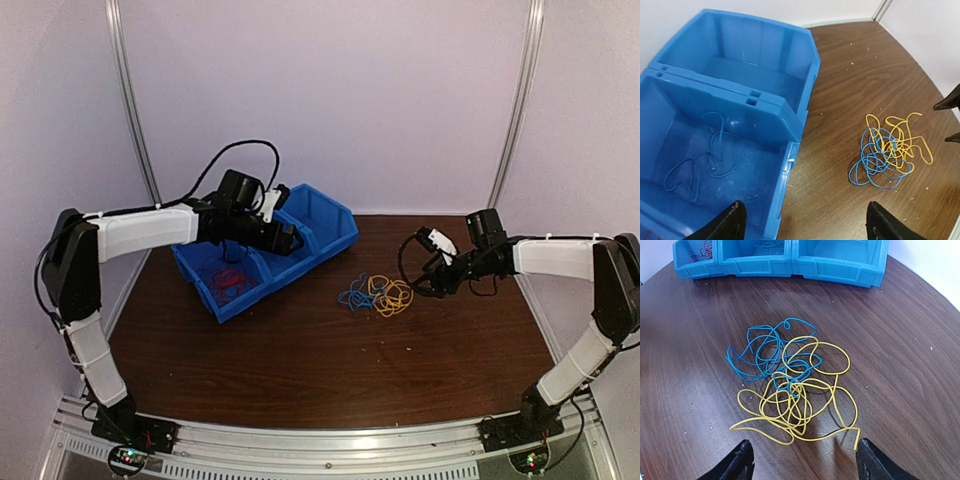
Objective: Untangle the cables
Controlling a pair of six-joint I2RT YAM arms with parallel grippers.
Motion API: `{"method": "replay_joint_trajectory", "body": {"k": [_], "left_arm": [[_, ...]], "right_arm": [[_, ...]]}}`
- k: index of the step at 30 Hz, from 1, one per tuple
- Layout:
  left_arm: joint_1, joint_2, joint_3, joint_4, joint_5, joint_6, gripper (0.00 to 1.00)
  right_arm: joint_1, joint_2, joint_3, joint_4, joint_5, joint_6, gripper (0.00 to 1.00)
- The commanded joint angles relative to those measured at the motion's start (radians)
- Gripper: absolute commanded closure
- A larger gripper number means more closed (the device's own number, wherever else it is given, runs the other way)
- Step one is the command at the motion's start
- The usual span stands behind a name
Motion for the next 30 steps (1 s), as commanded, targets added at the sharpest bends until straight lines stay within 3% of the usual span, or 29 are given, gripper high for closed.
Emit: {"method": "replay_joint_trajectory", "body": {"k": [1,6,12,30], "left_arm": [[-0.033,0.134,0.123,-0.004,-0.064,0.079,0.17],[-0.033,0.277,0.232,-0.065,-0.135,0.169,0.29],[-0.032,0.346,0.262,-0.061,-0.156,0.221,0.43],[-0.032,0.382,0.254,-0.091,-0.08,0.289,0.52]], "right_arm": [[-0.005,0.005,0.023,-0.012,0.004,0.003,0.29],[-0.005,0.006,0.023,-0.015,0.012,-0.001,0.29],[-0.005,0.014,0.023,-0.017,0.015,-0.006,0.29],[-0.005,0.032,0.031,-0.029,0.006,-0.013,0.29]]}}
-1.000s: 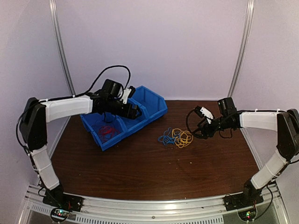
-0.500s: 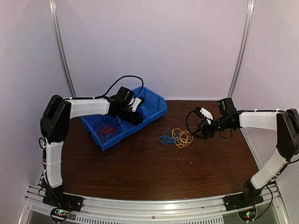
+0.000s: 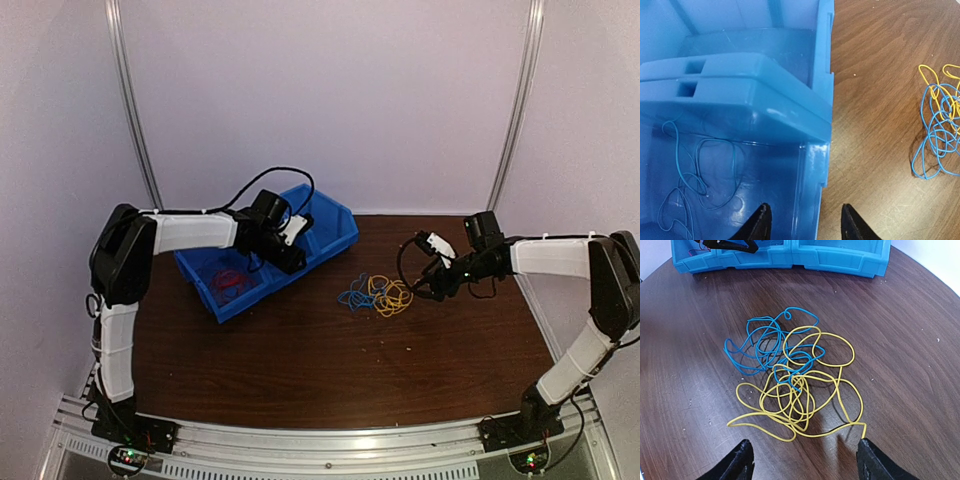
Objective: Untangle the cables
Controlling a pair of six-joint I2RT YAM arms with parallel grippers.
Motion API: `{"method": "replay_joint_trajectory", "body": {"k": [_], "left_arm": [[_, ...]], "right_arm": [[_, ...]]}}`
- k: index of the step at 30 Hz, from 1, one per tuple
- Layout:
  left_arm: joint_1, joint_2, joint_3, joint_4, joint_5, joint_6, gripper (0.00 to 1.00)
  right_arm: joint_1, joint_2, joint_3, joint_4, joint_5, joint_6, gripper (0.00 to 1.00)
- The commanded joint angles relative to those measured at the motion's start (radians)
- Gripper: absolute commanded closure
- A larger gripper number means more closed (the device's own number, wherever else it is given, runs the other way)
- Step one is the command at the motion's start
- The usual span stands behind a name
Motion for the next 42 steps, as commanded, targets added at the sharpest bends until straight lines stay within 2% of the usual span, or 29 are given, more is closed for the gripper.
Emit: {"method": "replay_joint_trajectory", "body": {"k": [1,3,7,14,21,29,34,36,42], "left_arm": [[0.004,0.02,0.025,-0.014,0.011,0.031,0.52],[0.005,0.027,0.03,-0.026,-0.002,0.032,0.52],[0.007,0.039,0.04,-0.05,-0.004,0.032,0.61],[0.006,-0.003,0.004,-0.051,-0.054,0.083,0.68],[0.004,-0.158,-0.167,-0.024,-0.034,0.105,0.71],[-0.032,-0.311,-0.383,0.072,0.024,0.064,0.72],[-0.054,-0.322,-0.403,0.076,0.031,0.05,0.74],[-0.062,-0.346,-0.402,0.071,0.011,0.047,0.71],[-0.079,-0.485,-0.398,0.09,-0.023,-0.002,0.53]], "right_arm": [[-0.005,0.008,0.029,-0.012,0.004,-0.01,0.29],[-0.005,0.009,0.029,-0.013,0.002,-0.01,0.29],[-0.005,0.01,0.03,-0.014,0.002,-0.01,0.29],[-0.005,0.011,0.03,-0.016,-0.003,-0.01,0.29],[-0.005,0.013,0.031,-0.019,-0.004,-0.016,0.29],[0.015,0.017,0.032,-0.031,-0.013,-0.04,0.29],[0.095,0.011,0.07,-0.052,0.069,-0.067,0.3],[0.134,0.016,0.102,-0.068,0.09,-0.077,0.32],[0.3,0.089,0.184,-0.132,0.243,-0.135,0.37]]}}
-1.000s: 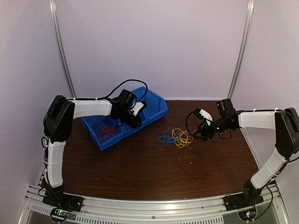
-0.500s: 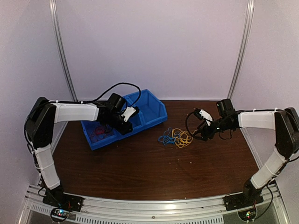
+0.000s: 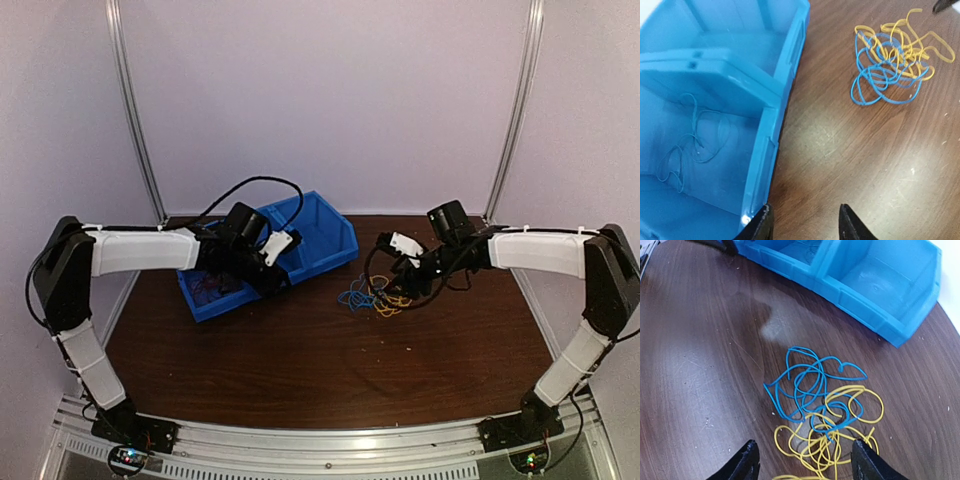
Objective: Untangle the cables
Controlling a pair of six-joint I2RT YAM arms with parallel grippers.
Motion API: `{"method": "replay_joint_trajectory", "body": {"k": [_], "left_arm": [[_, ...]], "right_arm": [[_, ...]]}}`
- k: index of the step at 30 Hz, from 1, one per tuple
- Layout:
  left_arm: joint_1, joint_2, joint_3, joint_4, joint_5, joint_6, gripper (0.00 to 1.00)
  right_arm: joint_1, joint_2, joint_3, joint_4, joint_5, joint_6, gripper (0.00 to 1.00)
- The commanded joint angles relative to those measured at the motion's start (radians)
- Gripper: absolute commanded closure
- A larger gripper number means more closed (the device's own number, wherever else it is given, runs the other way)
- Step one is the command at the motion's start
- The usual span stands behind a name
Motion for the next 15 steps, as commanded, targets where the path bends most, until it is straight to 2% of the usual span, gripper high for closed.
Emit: {"method": "replay_joint_trajectory", "body": {"k": [1,8,15], "left_arm": [[-0.012,-0.152,-0.011,0.081,-0.027,-0.061,0.52],[-0.035,-0.342,-0.153,0.231,-0.063,-0.141,0.47],[-0.041,-0.427,-0.273,0.345,0.009,-0.153,0.45]], "right_arm": [[0.119,0.07,0.057,-0.055,0.172,-0.051,0.37],[0.17,0.184,0.144,-0.083,0.279,-0.036,0.39],[0.177,0.245,0.233,-0.119,0.293,-0.037,0.45]]}}
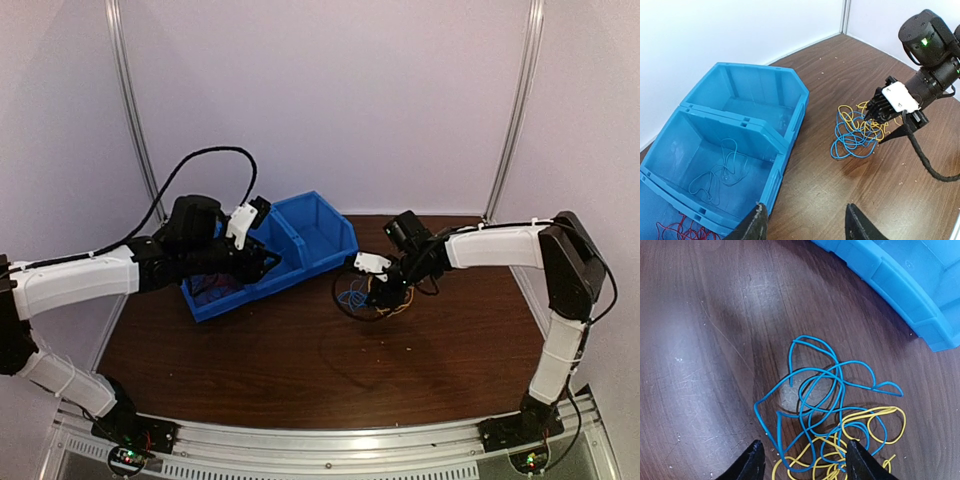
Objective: Untangle the cables
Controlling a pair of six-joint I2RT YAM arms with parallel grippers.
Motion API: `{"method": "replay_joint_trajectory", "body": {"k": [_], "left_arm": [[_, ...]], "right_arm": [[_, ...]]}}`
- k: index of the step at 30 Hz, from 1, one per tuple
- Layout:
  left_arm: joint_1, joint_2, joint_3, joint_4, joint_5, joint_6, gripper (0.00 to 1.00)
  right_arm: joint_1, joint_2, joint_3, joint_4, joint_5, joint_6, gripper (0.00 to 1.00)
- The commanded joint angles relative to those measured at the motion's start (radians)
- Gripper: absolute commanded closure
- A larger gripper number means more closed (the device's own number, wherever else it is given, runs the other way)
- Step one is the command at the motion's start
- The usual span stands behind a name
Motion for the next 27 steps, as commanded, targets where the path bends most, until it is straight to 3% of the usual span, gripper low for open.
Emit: {"method": "replay_joint_trajectory", "body": {"k": [1,12,16,22,27], "left_arm": [[-0.005,-0.005,-0.047,0.123,0.063,-0.024,0.45],[-0.025,0.08,-0.043,0.228,0.106,-0.039,0.45],[-0.025,0.107,-0.069,0.278,0.118,-0.053,0.46],[-0.046,0.112,-0.212,0.531,0.202,-0.069,0.43],[-0.106,0.13,-0.246,0.688,0.246,-0.047,0.4]], "right_arm": [[0.006,0.015,0.062,-0.041,0.04,-0.003,0.47],[0.006,0.068,0.109,-0.137,-0.051,-0.045,0.76],[0.007,0.049,0.114,-0.146,-0.06,-0.038,1.0],[0.006,-0.081,0.194,-0.223,-0.172,-0.013,1.0],[0.006,-0.148,0.283,-0.302,-0.264,0.022,1.0]]}}
